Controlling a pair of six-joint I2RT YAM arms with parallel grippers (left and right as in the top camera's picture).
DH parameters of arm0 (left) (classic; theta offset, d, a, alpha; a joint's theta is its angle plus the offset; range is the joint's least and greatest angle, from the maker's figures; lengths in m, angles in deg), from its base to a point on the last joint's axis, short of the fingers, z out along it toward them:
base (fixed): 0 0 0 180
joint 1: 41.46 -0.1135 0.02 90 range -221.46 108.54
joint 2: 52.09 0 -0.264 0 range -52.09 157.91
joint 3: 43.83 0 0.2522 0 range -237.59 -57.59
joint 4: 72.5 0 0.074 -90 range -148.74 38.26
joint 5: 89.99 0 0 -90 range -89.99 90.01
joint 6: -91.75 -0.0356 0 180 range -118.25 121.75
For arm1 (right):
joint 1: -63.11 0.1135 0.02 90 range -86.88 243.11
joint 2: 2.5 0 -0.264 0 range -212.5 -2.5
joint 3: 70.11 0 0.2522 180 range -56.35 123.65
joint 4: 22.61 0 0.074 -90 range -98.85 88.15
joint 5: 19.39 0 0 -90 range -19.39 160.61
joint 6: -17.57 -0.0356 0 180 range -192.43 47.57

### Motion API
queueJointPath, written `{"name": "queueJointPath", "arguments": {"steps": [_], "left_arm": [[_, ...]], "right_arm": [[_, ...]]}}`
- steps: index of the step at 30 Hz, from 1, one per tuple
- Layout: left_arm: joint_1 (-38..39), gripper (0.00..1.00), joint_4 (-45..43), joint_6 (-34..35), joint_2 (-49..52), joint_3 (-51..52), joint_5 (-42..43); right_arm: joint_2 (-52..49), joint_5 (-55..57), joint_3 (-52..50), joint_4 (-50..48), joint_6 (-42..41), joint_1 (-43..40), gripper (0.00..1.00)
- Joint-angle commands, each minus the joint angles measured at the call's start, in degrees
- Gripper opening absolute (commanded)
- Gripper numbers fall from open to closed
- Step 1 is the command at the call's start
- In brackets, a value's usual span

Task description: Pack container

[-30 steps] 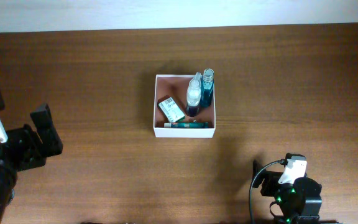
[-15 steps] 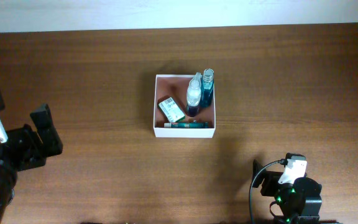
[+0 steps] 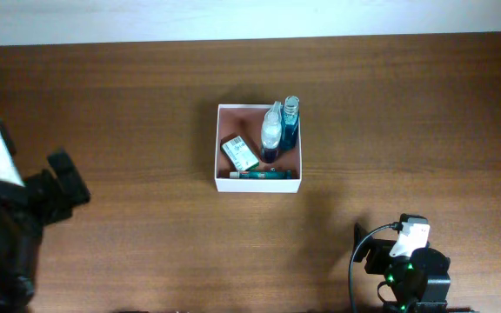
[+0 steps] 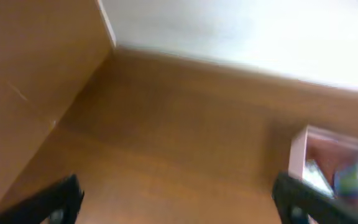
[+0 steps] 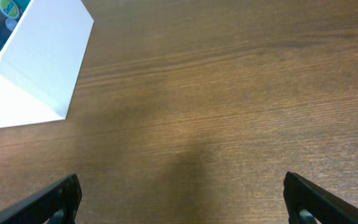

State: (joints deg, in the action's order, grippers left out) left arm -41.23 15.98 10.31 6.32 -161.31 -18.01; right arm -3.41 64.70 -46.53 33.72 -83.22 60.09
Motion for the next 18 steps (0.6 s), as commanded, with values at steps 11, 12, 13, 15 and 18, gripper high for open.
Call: {"name": "queueJointPath", "arguments": {"steps": [11,12,13,15,18], "left_arm": [[-0.5,0.99,-49.7,-0.5,-35.3,72.0,12.8],[-0.5,0.99,-51.6,-0.5,-38.9,76.7,14.0],[-0.5,0.99,-52.3,-0.5,-41.2,79.5,14.5],[-0.5,0.99,-52.7,-0.5,-44.7,83.4,15.3],[-0.5,0.99,-52.7,-0.5,-48.8,87.6,15.3]], "right_arm": [[0.5,0.5,-0.4,0.1,-0.4,-0.4,0.99],[0.5,0.5,-0.4,0.1,-0.4,-0.4,0.99],[0.5,0.5,-0.4,0.1,-0.4,-0.4,0.99],[0.5,0.5,-0.4,0.1,-0.4,-0.4,0.99],[0.5,0.5,-0.4,0.1,-0.4,-0.4,0.99]]}}
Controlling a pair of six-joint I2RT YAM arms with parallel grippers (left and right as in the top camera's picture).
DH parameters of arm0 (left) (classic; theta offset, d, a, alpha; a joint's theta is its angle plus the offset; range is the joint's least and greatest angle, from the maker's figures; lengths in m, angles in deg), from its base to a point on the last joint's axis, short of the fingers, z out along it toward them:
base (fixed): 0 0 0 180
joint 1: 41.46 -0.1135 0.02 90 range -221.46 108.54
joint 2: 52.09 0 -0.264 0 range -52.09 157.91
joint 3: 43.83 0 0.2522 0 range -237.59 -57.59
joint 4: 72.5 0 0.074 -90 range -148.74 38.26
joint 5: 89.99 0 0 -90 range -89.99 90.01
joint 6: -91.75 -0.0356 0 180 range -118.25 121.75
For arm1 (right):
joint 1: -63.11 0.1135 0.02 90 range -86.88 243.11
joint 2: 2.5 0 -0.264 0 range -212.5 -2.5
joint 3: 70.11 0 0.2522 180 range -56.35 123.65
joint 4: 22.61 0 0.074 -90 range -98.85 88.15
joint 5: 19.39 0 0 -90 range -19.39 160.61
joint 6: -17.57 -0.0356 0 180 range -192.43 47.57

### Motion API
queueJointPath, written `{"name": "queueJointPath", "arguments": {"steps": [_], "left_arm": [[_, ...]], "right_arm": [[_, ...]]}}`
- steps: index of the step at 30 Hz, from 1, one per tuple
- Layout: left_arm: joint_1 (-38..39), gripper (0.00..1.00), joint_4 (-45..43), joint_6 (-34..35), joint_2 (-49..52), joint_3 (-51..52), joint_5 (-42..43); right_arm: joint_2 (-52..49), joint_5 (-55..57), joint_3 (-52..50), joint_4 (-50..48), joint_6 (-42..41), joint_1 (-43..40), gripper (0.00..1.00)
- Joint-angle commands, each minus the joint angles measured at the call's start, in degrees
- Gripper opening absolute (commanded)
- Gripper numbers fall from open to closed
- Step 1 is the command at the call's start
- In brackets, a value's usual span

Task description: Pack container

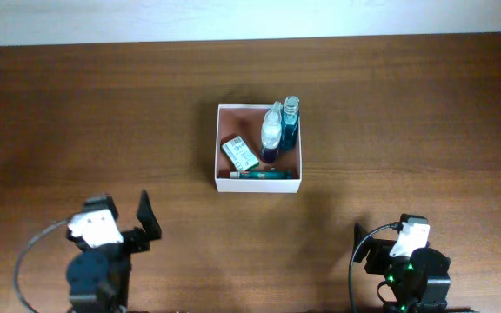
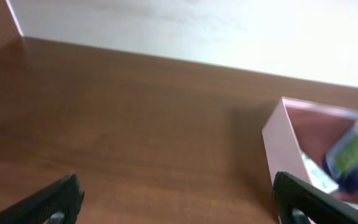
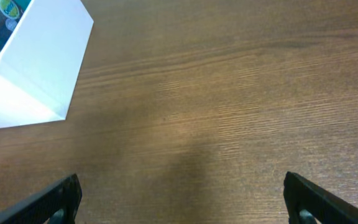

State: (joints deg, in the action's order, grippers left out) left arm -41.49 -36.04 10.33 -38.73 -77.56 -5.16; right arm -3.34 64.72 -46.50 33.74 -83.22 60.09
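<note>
A white square box [image 1: 217, 148] sits mid-table, holding two blue bottles [image 1: 290, 122], a green-and-white packet [image 1: 239, 153] and a teal tube [image 1: 259, 174]. My left gripper [image 2: 179, 202] is open over bare wood near the front left; the box [image 2: 277, 140] shows at its right. My right gripper [image 3: 179, 202] is open at the front right, nothing between its fingers, with the box corner [image 3: 48, 56] at upper left.
The brown wooden table [image 1: 103, 113] runs to a white wall [image 1: 250, 17] along the far edge. A cable [image 1: 355, 261] loops beside the right arm's base.
My left arm was at the far left edge of the table and is now at the front left, nearer the box. Its gripper is still open. The right arm has not moved.
</note>
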Motion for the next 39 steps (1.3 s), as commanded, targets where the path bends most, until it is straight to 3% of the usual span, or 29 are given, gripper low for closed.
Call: {"name": "queueJointPath", "arguments": {"steps": [1,9,39], "left_arm": [[-0.2,0.99,-0.6,-0.5,-4.9,4.9,2.5],[-0.1,0.99,-2.3,-0.5,-9.6,13.7,2.8],[0.0,0.99,-3.0,-0.5,-9.6,13.9,2.6]], "right_arm": [[0.5,0.5,-0.4,0.0,-0.4,-0.4,0.99],[0.5,0.5,-0.4,0.0,-0.4,-0.4,0.99],[0.5,0.5,-0.4,0.0,-0.4,-0.4,0.99]]}}
